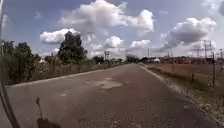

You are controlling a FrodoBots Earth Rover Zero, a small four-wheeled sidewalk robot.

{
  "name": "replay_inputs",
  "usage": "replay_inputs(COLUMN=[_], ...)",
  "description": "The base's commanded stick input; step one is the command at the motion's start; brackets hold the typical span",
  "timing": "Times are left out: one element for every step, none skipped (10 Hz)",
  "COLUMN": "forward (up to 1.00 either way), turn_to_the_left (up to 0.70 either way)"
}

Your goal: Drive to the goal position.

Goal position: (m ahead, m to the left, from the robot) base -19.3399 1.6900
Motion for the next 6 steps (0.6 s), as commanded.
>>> replay_inputs(forward=[0.04, 0.04, 0.04, 0.04, 0.04, 0.04], turn_to_the_left=[0.0, 0.0, 0.0, 0.0, 0.0, 0.0])
